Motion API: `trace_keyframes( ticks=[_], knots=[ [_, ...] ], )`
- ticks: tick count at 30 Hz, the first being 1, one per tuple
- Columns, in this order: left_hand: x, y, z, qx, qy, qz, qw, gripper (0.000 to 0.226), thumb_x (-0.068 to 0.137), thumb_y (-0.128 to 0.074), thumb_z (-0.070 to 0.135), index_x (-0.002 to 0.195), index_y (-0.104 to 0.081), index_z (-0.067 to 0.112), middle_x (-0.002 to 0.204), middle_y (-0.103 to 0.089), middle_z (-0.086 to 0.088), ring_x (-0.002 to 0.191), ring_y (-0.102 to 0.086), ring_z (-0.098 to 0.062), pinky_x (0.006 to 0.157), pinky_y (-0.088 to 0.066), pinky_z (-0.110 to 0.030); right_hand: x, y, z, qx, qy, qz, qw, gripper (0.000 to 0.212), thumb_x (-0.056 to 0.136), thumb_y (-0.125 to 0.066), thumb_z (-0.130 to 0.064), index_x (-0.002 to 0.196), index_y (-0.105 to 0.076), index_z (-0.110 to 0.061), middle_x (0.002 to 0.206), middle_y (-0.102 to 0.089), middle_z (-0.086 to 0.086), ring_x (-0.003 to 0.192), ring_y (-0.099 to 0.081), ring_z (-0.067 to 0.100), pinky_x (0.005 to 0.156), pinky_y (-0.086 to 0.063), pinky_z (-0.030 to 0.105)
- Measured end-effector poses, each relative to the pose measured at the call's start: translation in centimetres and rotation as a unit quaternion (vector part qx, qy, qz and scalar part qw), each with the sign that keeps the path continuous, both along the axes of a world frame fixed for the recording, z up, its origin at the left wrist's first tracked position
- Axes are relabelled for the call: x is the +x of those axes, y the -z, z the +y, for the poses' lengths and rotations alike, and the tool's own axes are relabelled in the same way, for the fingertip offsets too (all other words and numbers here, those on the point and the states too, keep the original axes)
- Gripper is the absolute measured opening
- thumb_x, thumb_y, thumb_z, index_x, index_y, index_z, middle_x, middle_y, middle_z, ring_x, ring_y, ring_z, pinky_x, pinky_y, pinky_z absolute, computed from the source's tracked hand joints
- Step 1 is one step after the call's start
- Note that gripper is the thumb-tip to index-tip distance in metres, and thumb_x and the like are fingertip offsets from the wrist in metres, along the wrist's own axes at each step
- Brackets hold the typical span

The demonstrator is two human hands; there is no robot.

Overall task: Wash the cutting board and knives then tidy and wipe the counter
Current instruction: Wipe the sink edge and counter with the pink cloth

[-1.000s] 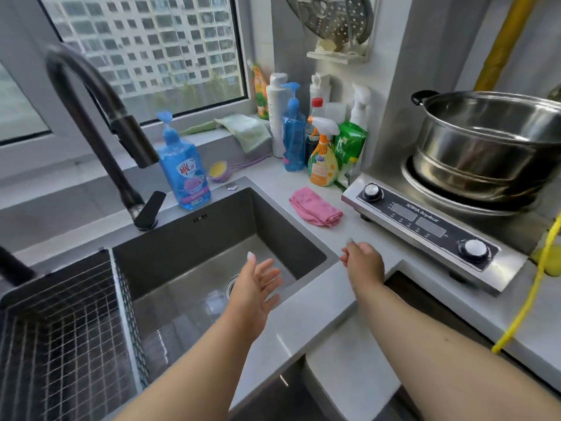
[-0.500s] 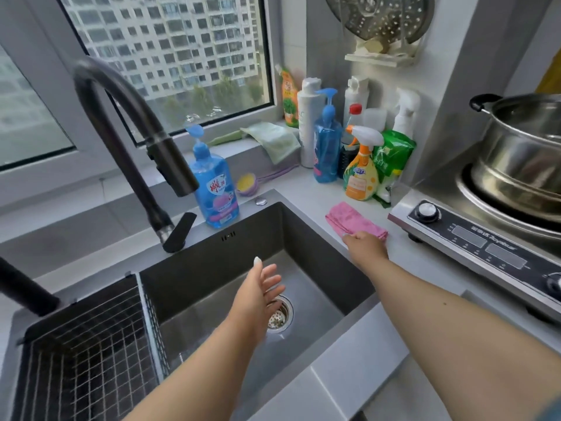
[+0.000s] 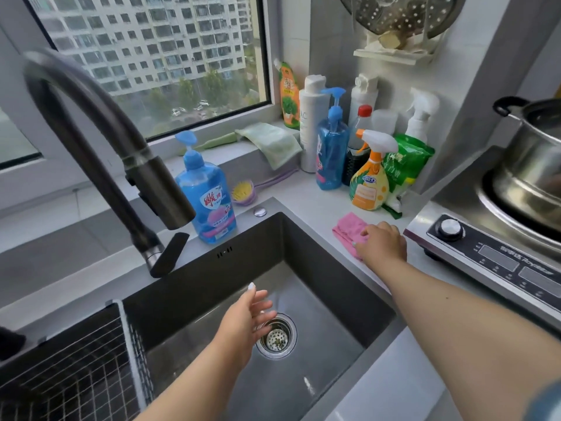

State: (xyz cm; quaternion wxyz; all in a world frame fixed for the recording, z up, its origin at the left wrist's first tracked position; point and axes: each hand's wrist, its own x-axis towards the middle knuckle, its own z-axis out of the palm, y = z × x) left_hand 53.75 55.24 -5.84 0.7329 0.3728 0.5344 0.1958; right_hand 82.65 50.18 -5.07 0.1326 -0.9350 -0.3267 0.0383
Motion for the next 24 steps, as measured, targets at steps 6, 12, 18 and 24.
trace_keyframes(
  ticks=[6, 12, 18, 24],
  knots=[
    [1.8, 1.1, 1.4, -0.012, -0.003, 0.007, 1.000, 0.040, 0.098, -0.043, 0.041, 0.108, -0.065, 0.009, 0.099, -0.066, -0.010, 0.077, -0.064, -0.021, 0.067, -0.049, -0.032, 2.0, 0.6, 3.0, -0.017, -0.014, 0.029, 0.999, 0.041, 0.090, -0.056, -0.045, 0.120, -0.056, -0.018, 0.124, -0.049, 0.008, 0.119, -0.042, 0.028, 0.095, -0.037, 0.037],
    [5.1, 1.6, 2.3, -0.025, -0.002, -0.001, 1.000, 0.039, 0.099, -0.043, 0.039, 0.105, -0.065, 0.007, 0.091, -0.066, -0.009, 0.074, -0.063, -0.022, 0.070, -0.048, -0.034, 4.7, 0.8, 4.1, 0.074, 0.027, 0.156, 0.985, 0.023, 0.095, -0.051, -0.030, 0.088, -0.063, -0.013, 0.103, -0.059, 0.012, 0.099, -0.051, 0.028, 0.080, -0.043, 0.033],
    [7.4, 1.5, 2.8, -0.033, 0.005, -0.011, 0.999, 0.040, 0.099, -0.041, 0.041, 0.103, -0.064, 0.009, 0.088, -0.066, -0.009, 0.073, -0.062, -0.023, 0.071, -0.047, -0.034, 5.3, -3.3, 3.0, 0.339, 0.093, 0.366, 0.862, 0.024, 0.099, -0.048, -0.026, 0.109, -0.058, -0.007, 0.100, -0.059, 0.011, 0.104, -0.055, 0.029, 0.091, -0.046, 0.039],
    [8.4, 0.9, 4.1, -0.032, -0.016, -0.036, 0.999, 0.040, 0.098, -0.042, 0.041, 0.102, -0.064, 0.008, 0.087, -0.066, -0.010, 0.072, -0.062, -0.023, 0.070, -0.048, -0.035, 4.1, -9.5, 3.0, 0.440, -0.075, 0.234, 0.864, 0.012, 0.095, -0.054, -0.021, 0.083, -0.054, -0.023, 0.085, -0.057, -0.010, 0.082, -0.053, 0.009, 0.070, -0.042, 0.016]
  ],
)
